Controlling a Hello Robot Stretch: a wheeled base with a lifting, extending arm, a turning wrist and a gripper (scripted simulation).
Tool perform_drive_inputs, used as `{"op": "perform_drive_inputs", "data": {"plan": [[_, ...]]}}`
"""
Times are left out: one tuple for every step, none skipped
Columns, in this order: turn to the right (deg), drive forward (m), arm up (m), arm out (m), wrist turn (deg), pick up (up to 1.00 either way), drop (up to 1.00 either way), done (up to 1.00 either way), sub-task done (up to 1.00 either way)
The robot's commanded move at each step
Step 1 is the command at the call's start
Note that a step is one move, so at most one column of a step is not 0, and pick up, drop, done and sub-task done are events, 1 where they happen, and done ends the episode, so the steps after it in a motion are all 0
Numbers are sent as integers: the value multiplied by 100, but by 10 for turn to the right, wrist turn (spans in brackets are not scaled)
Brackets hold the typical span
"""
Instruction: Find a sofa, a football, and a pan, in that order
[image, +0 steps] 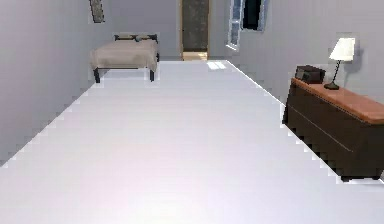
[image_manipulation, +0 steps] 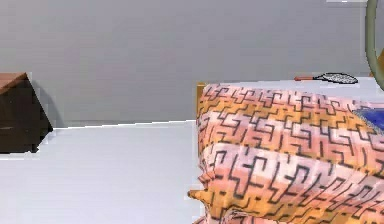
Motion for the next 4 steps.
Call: {"op": "perform_drive_inputs", "data": {"plan": [[0,100,0,0,0,0,0,0,0],[30,0,0,0,0,0,0,0,0],[0,100,0,0,0,0,0,0,0],[0,100,0,0,0,0,0,0,0]]}}
